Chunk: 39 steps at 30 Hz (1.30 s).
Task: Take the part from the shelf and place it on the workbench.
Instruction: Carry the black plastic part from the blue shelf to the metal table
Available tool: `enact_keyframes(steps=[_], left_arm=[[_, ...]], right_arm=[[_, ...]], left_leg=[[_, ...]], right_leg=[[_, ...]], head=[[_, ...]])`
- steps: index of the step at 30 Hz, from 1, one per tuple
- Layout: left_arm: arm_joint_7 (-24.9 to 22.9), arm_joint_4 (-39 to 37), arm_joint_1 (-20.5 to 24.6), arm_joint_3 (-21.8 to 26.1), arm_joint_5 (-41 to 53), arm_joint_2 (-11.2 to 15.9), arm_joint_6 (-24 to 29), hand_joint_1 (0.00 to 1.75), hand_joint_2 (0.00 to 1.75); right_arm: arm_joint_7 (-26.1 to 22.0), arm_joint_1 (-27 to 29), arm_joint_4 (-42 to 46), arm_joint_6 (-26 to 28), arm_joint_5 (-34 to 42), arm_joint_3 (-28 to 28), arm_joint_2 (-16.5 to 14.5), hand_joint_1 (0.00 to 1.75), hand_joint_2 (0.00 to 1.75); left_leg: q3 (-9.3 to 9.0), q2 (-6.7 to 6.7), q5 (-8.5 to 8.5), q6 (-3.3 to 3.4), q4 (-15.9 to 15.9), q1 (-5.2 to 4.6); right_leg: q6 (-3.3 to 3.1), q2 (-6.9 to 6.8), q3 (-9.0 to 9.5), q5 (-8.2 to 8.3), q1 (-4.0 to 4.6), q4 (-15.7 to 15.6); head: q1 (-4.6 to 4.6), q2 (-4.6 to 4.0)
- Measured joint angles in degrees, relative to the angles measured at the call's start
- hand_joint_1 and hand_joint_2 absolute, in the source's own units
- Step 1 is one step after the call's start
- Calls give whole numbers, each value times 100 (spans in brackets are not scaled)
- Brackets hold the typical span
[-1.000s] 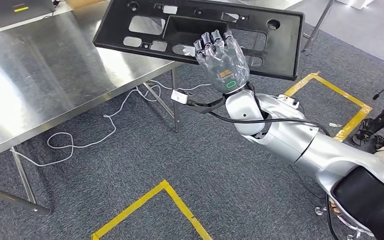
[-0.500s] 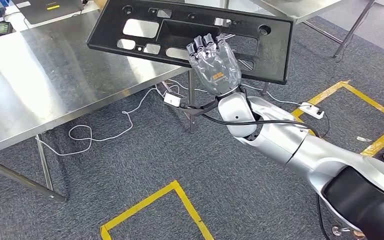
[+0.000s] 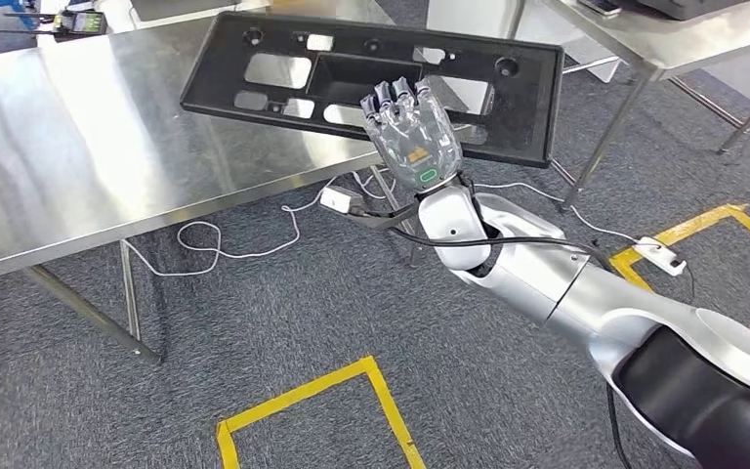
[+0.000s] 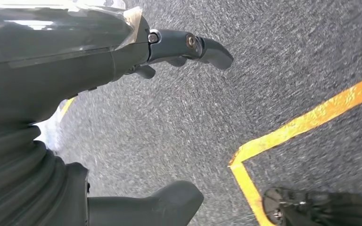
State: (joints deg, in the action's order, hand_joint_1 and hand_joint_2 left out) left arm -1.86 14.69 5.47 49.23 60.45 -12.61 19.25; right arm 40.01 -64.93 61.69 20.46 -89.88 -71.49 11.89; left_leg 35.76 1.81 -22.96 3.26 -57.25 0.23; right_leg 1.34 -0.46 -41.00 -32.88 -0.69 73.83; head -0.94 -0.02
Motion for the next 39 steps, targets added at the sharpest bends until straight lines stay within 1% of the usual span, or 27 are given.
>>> enact_keyframes(steps=[1,2,4,5,6,7,9,11,13,14,15,16,17,18,20,22,25,26,28,30,31,32,33,35,36,37,39], left_arm=[[3,0,2,30,-34,1,5,0,175],[3,0,1,70,-71,2,11,0,175],[13,-1,-4,148,-108,8,30,0,175],[24,-2,-6,170,-99,13,37,0,175],[36,-2,-7,183,-76,20,33,0,175],[44,-2,-8,197,-45,28,19,0,175],[47,-1,-19,231,28,52,-26,0,175],[43,-1,-33,252,73,74,-54,0,175],[40,-2,-35,263,85,87,-61,0,175],[39,-2,-33,268,84,92,-61,0,175],[39,-2,-33,274,78,96,-60,0,175],[39,-2,-33,284,68,98,-56,0,175],[39,-2,-33,300,55,100,-48,0,175],[40,-2,-33,320,41,102,-38,0,175],[48,-2,-25,368,20,105,-11,0,175],[60,-2,-5,403,10,107,7,0,175],[65,-2,5,418,7,107,21,0,175],[65,-2,3,420,8,104,25,0,175],[64,-1,10,421,10,101,31,0,175],[64,-1,25,422,13,101,34,0,175],[64,-1,28,423,14,101,36,0,175],[64,-2,26,425,14,101,36,0,175],[63,-2,23,427,14,101,36,0,175],[63,-2,18,433,14,101,36,0,175],[64,-2,18,436,14,100,36,0,175],[64,-2,19,440,14,100,36,0,175],[64,-2,12,451,19,100,36,0,175]], right_arm=[[-1,21,-63,8,0,-44,-17,175,175],[-1,37,-127,22,0,-90,-43,175,175],[-2,45,-252,87,0,-149,-101,175,175],[-2,47,-306,128,0,-160,-132,175,175],[-2,57,-352,166,0,-159,-155,175,175],[-2,71,-383,186,0,-156,-169,175,175],[-2,97,-411,170,0,-131,-178,175,175],[-1,109,-411,114,1,-60,-150,175,175],[1,122,-403,84,2,21,-101,175,175],[3,140,-399,83,2,48,-75,175,175],[4,173,-395,84,1,65,-52,175,175],[5,217,-391,88,1,79,-34,175,175],[5,265,-388,93,1,91,-27,175,175],[5,306,-385,99,0,101,-27,175,175],[5,342,-384,116,0,118,-37,175,175],[5,340,-388,145,0,131,-39,175,175],[5,344,-399,206,0,142,-63,175,175],[5,341,-403,219,0,150,-72,175,175],[5,339,-412,237,0,162,-73,175,175],[5,364,-427,260,1,161,-57,175,175],[5,388,-437,267,1,159,-47,175,175],[5,406,-447,272,1,158,-39,175,175],[5,417,-457,273,1,159,-35,175,175],[5,414,-470,276,1,161,-31,175,175],[4,410,-475,278,0,162,-32,175,175],[4,409,-479,281,0,162,-35,175,175],[3,410,-486,290,0,161,-54,175,175]], left_leg=[[-1,78,-2,-1,-3,0],[-3,154,-7,-7,-11,0],[2,287,-31,-43,-49,1],[14,345,-53,-72,-78,-7],[29,390,-71,-100,-101,-12],[43,424,-81,-126,-114,-11],[63,475,-95,-172,-123,8],[142,296,-208,-238,-290,10],[416,-18,-508,-306,-865,17],[614,-110,-673,-333,-1253,34],[787,-150,-777,-353,-1575,50],[884,-166,-786,-364,-1734,61],[874,-177,-696,-365,-1683,68],[748,-204,-522,-354,-1414,72],[334,-395,-173,-300,-616,38],[114,-513,-66,-234,-181,-19],[80,-355,-65,-135,-99,-37],[45,-299,-41,-92,-56,-24],[-11,-193,-3,-24,10,9],[-14,-54,-2,3,14,7],[-16,27,-5,7,12,7],[-19,109,-7,6,9,7],[-25,187,-10,1,3,6],[-26,322,-31,-28,-28,-3],[-16,378,-48,-53,-51,-12],[-4,423,-64,-80,-70,-19],[22,500,-78,-134,-82,-12]], right_leg=[[34,12,-86,23,-2,81],[83,25,-58,141,-4,-71],[177,129,246,528,-30,-868],[184,178,408,678,-42,-1225],[162,213,512,763,-49,-1448],[120,216,552,784,-42,-1519],[28,134,578,792,-32,-1528],[-51,59,611,793,-55,-1549],[-114,-9,638,777,-60,-1559],[-136,-47,645,766,-55,-1558],[-146,-88,654,758,-51,-1558],[-154,-131,663,748,-50,-1558],[-156,-171,676,738,-50,-1558],[-151,-209,694,724,-49,-1558],[-116,-278,738,689,-24,-1556],[-66,-361,768,654,13,-1560],[17,-485,816,608,39,-1583],[28,-431,798,550,41,-1509],[-4,-193,563,303,30,-992],[-38,-19,154,16,11,-189],[-20,7,5,-41,7,56],[19,22,-44,-1,6,82],[70,40,28,137,4,-142],[154,168,373,531,-14,-986],[159,228,521,677,-22,-1326],[140,270,609,757,-26,-1525],[67,223,649,784,-21,-1589]], head=[[3,0],[4,0],[10,0],[10,0],[10,0],[8,0],[9,0],[-7,0],[-36,0],[-47,0],[-45,0],[-47,0],[-48,0],[-48,0],[-49,0],[-42,0],[-31,0],[-30,0],[-21,0],[-7,0],[3,0],[6,0],[7,0],[14,0],[16,0],[13,0],[10,0]])
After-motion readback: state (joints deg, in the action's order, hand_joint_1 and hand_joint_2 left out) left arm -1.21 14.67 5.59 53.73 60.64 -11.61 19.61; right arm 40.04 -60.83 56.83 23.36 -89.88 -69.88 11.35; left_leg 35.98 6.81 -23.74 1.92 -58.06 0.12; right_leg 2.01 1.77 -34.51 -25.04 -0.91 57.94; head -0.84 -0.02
